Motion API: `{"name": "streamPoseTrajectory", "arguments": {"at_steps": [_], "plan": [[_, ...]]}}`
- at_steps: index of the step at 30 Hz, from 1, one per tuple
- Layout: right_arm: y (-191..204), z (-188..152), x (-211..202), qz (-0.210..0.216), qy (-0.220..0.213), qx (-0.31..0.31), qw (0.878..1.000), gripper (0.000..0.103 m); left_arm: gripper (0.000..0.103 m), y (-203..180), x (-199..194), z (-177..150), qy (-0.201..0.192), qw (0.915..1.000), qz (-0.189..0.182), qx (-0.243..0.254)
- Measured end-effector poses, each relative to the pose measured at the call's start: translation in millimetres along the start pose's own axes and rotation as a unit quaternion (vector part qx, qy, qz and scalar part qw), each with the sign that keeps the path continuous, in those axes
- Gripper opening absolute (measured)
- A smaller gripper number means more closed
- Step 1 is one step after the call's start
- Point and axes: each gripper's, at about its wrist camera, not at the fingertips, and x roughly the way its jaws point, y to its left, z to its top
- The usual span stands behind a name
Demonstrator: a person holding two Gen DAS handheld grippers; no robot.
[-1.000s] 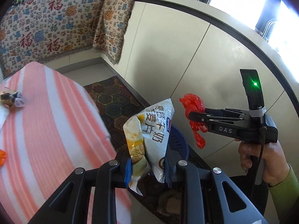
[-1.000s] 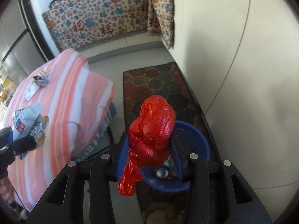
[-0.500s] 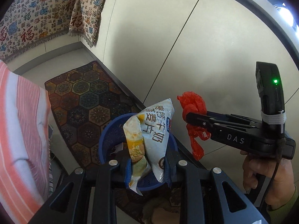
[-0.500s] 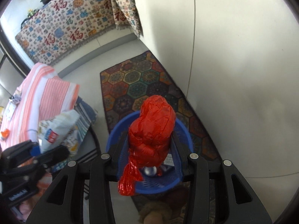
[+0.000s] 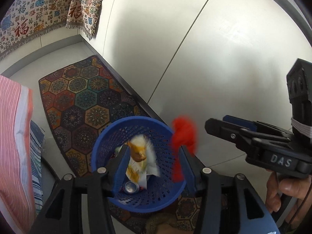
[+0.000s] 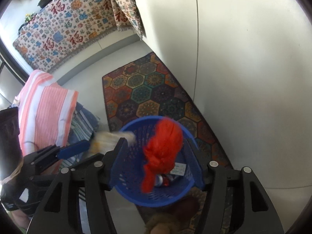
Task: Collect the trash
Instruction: 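Withdraw both open grippers from above the wastebasket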
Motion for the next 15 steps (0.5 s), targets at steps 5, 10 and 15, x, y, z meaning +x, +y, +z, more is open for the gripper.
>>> {"name": "streamPoseTrajectory", "arguments": {"at_steps": [5, 10, 15], "plan": [[-1.1, -0.7, -5.3, -0.008, -0.016, 0.007, 1.000, 0.070, 0.052, -0.4, -17.5, 1.1, -0.017, 0.9998, 0.008, -0.002], [10.2, 2.2, -14.5, -0.033, -0.041, -0.006, 0.999, 0.075, 0.052, -2.6, -70.2, -11.0, -0.045, 0.9986, 0.028, 0.006], [37.4, -2.8, -38.2, -0.047, -0.098, -0.034, 0.993, 0.088, 0.060, 6.3, -142.4, -44.5, -0.079, 0.9947, 0.061, 0.026]]}}
